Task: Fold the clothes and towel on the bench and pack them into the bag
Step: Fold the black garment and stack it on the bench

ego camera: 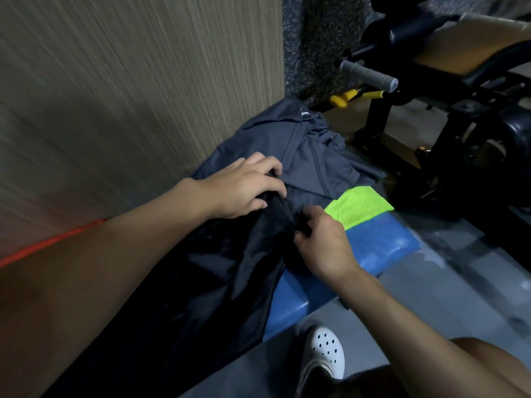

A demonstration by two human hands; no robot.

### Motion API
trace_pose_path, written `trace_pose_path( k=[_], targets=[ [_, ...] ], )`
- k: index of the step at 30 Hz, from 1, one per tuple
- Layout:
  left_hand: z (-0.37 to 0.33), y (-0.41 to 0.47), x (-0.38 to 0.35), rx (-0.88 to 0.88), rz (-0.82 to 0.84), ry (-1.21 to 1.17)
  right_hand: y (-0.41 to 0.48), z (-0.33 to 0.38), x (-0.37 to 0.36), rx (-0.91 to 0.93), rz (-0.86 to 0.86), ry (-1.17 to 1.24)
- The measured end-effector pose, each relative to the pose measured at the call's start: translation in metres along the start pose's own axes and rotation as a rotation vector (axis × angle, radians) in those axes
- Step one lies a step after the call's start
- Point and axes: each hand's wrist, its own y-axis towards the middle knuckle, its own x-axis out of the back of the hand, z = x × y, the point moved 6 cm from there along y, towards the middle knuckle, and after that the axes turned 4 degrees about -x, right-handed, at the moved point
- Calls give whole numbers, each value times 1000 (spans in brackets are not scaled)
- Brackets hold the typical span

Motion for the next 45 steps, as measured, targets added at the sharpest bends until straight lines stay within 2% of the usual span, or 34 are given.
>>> trace_pose_path(
  k=[3, 6, 12, 16, 19, 22, 25, 28, 31, 33, 35, 37, 41, 45],
  targets=[
    [-3, 2, 5, -80, -25, 56, 0, -2, -2, -12, 27, -13],
    [-6, -4, 12, -131, -45, 55, -5, 4, 2, 33, -16, 8],
    [-9, -44, 36, -136, -144, 28, -35, 38, 8, 312, -69, 173],
    [-11, -92, 41, -165, -107, 70, -66, 62, -14, 551, -55, 55],
    [-18, -134, 37, -214, -173, 138, -88, 76, -39, 656, 9, -63],
    [-17, -171, 20, -146, -212, 216, -106, 90, -67, 791, 63, -282],
    [-10, -198, -11, -32, -126, 233, -120, 94, -86, 890, 72, -428],
    [-11, -215, -31, 98, -75, 166, -127, 93, -78, 854, 33, -362],
    [-12, -207, -23, 288, -242, 18, -118, 79, -63, 623, -40, -264],
    [-3, -193, -18, 442, -350, -121, -109, 64, -62, 435, -2, -257],
    [6, -176, -18, 563, -394, -240, -106, 51, -68, 331, 75, -348],
    [11, -161, -22, 642, -391, -306, -107, 45, -71, 322, 120, -344],
    [15, -148, -35, 737, -325, -361, -103, 44, -64, 306, 100, -199],
    [22, -150, -39, 766, -469, -477, -102, 42, -58, 305, 91, -232]
  ],
)
